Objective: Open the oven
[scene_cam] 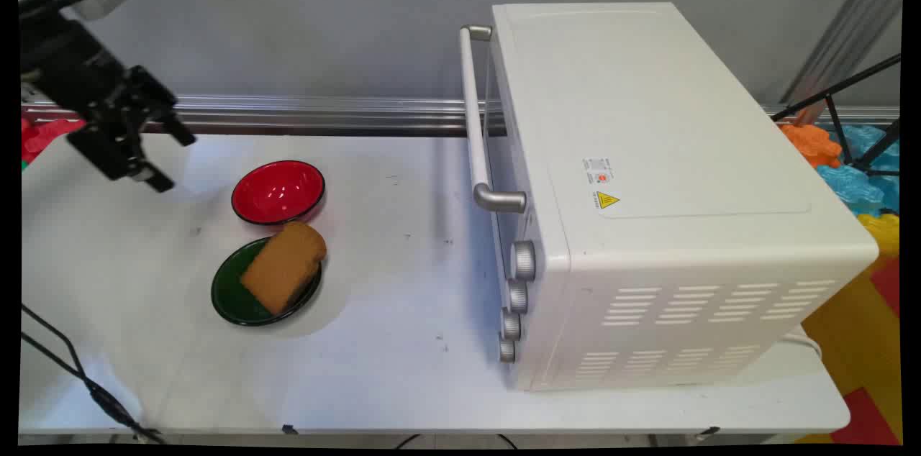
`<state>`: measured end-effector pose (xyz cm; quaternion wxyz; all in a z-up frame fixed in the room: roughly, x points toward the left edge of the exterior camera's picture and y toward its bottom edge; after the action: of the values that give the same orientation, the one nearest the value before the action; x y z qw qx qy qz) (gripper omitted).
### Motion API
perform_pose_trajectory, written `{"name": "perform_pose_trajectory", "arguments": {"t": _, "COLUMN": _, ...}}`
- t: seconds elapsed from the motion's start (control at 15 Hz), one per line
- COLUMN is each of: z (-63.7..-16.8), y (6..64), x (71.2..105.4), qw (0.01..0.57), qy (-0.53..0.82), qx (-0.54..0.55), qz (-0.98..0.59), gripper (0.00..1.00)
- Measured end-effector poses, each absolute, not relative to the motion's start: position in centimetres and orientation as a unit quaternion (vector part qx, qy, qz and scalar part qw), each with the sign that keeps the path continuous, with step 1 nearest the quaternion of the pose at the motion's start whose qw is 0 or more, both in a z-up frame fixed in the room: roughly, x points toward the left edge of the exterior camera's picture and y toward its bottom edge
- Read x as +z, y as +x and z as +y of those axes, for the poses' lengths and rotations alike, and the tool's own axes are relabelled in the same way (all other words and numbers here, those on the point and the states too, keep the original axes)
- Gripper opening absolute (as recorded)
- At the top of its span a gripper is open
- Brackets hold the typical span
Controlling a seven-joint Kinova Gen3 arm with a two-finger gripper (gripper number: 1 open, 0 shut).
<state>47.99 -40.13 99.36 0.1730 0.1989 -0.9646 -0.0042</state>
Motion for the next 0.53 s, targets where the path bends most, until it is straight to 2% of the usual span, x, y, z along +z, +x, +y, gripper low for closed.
{"name": "perform_pose_trajectory", "arguments": {"t": 0.53, "z": -43.1, "y": 35.6, "x": 104.0, "qw": 0.218, "qy": 0.186, "qx": 0.01, "qz": -0.958, "gripper": 1.0}}
